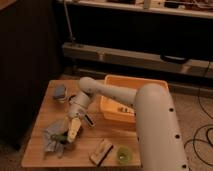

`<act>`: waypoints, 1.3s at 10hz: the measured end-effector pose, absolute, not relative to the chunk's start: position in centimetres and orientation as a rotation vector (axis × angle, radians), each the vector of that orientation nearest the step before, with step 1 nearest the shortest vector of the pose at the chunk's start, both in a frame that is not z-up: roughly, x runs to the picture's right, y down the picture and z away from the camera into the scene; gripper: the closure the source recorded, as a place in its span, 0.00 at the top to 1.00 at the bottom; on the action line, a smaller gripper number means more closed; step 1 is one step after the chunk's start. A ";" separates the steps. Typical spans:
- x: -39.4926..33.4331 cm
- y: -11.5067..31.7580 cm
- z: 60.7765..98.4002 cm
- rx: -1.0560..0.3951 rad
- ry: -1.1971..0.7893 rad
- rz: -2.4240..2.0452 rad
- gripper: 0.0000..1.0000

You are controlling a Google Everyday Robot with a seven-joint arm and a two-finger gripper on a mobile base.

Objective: Place pepper in metal cup

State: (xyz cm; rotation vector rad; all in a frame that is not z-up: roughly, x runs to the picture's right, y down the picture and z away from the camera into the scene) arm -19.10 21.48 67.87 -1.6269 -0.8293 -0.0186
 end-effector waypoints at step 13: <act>-20.0 21.0 66.3 -1.623 -0.865 -0.072 0.80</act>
